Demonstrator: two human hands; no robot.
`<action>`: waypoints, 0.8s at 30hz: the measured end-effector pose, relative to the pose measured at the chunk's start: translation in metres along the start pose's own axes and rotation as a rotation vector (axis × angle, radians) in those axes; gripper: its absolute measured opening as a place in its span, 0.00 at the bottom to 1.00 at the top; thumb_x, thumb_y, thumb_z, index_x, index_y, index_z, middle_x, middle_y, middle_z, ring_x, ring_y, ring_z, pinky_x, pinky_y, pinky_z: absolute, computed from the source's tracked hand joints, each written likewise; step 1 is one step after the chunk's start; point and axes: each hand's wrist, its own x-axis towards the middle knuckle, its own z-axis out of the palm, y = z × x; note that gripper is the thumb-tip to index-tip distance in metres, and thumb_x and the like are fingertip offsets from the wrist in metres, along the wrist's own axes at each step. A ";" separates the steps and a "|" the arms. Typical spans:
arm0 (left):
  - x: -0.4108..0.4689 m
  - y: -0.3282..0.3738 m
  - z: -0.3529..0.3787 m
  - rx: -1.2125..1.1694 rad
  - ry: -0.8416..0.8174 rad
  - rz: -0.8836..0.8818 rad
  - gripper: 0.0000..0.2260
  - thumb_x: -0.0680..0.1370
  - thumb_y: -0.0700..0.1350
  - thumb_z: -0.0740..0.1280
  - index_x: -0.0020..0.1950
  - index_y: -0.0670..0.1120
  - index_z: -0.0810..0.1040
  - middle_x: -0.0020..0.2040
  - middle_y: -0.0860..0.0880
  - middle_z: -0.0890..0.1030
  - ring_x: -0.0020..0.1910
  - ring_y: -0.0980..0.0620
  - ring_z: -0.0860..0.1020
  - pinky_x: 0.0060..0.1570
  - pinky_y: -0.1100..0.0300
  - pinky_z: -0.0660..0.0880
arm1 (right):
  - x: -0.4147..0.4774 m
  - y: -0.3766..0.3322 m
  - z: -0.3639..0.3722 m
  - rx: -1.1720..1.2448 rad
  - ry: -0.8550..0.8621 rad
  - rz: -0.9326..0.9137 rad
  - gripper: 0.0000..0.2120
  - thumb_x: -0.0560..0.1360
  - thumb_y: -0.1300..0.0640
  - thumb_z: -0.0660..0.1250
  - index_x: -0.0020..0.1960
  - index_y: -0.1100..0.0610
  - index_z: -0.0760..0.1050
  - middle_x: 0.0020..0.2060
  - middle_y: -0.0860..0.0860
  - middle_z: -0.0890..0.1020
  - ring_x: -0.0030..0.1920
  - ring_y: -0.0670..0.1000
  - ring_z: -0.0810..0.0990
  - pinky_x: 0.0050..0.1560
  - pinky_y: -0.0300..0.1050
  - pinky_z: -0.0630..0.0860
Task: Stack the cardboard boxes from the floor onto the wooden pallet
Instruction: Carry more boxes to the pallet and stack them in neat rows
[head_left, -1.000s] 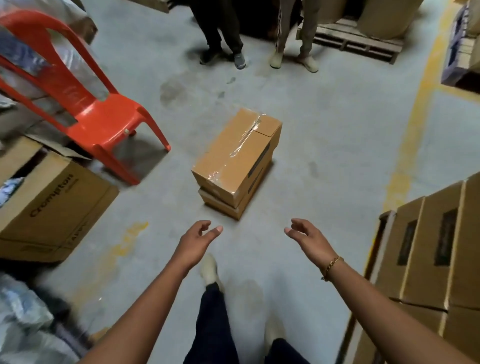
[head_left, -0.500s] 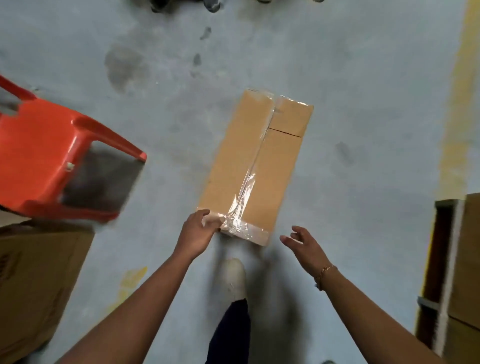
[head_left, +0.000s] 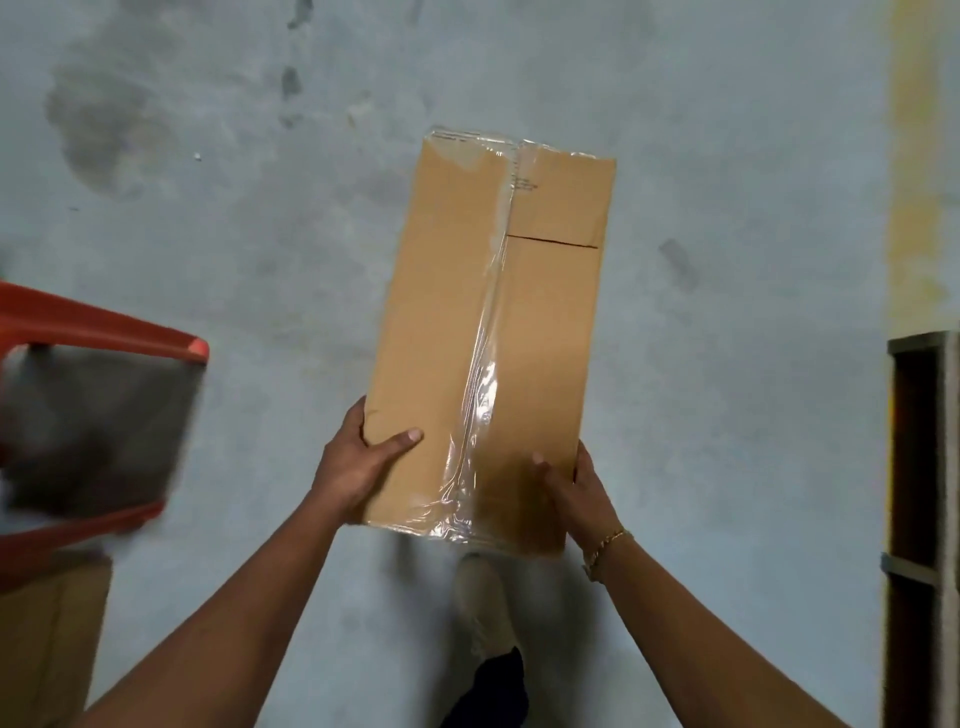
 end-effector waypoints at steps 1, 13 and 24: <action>-0.009 0.002 0.002 0.005 0.013 0.022 0.34 0.72 0.56 0.79 0.75 0.58 0.69 0.58 0.56 0.81 0.50 0.63 0.79 0.44 0.65 0.73 | -0.007 -0.002 -0.004 -0.002 0.010 -0.017 0.32 0.80 0.43 0.69 0.79 0.47 0.61 0.64 0.43 0.75 0.60 0.50 0.76 0.60 0.48 0.74; -0.216 0.086 0.038 0.134 -0.069 0.145 0.45 0.66 0.72 0.74 0.78 0.56 0.66 0.54 0.53 0.83 0.49 0.55 0.80 0.55 0.50 0.77 | -0.219 -0.013 -0.141 0.065 0.204 -0.039 0.41 0.70 0.25 0.64 0.78 0.40 0.62 0.66 0.42 0.78 0.64 0.51 0.78 0.61 0.50 0.79; -0.440 0.168 0.116 0.241 -0.234 0.473 0.45 0.64 0.77 0.72 0.75 0.55 0.71 0.59 0.53 0.83 0.50 0.52 0.81 0.55 0.52 0.78 | -0.458 0.042 -0.277 0.197 0.586 -0.151 0.29 0.78 0.38 0.68 0.76 0.38 0.63 0.59 0.43 0.81 0.56 0.45 0.81 0.58 0.47 0.78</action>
